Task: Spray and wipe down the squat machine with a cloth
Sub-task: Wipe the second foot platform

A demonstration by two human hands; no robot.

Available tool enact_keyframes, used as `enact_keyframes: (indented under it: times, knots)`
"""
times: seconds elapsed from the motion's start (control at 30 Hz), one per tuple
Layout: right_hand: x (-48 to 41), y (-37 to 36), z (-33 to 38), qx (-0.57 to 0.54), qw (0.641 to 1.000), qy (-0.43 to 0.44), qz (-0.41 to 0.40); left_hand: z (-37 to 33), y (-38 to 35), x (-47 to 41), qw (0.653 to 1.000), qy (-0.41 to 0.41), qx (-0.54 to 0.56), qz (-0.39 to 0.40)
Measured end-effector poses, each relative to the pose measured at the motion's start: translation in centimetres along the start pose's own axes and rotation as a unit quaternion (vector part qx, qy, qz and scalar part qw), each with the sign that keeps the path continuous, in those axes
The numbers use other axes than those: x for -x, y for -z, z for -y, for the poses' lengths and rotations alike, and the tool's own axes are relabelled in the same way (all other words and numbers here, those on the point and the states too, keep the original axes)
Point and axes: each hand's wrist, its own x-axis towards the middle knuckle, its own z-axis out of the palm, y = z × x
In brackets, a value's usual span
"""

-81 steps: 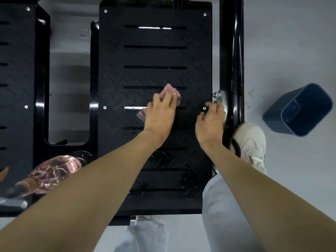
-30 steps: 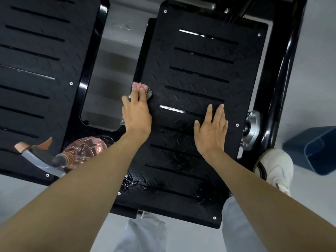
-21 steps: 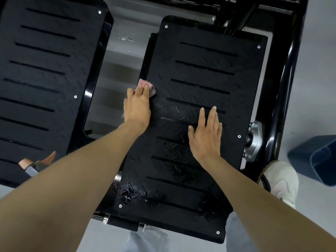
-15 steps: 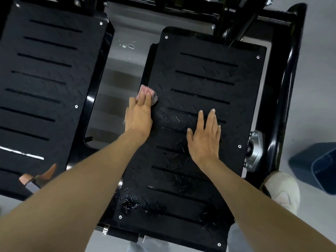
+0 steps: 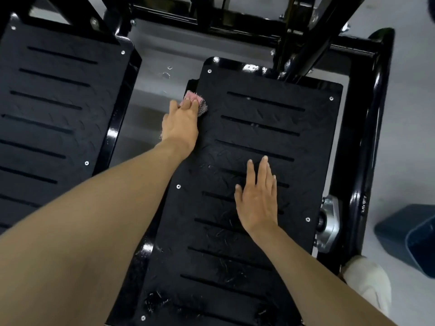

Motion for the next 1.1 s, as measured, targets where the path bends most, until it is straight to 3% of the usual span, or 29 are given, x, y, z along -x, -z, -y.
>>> enact_keyframes:
  times: [0.33, 0.57, 0.83, 0.9, 1.03, 1.1]
  knots:
    - [0.0, 0.0, -0.9, 0.014, 1.000, 0.023, 0.011, 0.2, 1.4, -4.2, 0.996, -0.042, -0.077, 0.009]
    - [1.1, 0.1, -1.2, 0.041, 0.999, 0.035, -0.002, 0.5, -1.1, 3.2, 0.999, -0.007, -0.026, -0.020]
    - [3.7, -1.2, -0.8, 0.064, 0.998, 0.028, 0.006, 1.6, -6.0, 15.6, 0.987, 0.054, 0.122, -0.091]
    - [4.6, -1.6, -0.7, 0.073, 0.997, 0.032, 0.010, 1.6, -6.9, 18.4, 0.989, -0.006, 0.115, -0.090]
    - [6.0, -2.3, -1.2, 0.077, 0.996, 0.031, 0.013, 2.1, -8.3, 21.1, 0.973, -0.220, 0.005, -0.076]
    - [6.6, -2.4, -1.8, 0.079, 0.996, 0.025, 0.016, 3.0, -7.5, 20.0, 0.962, -0.264, -0.025, -0.070]
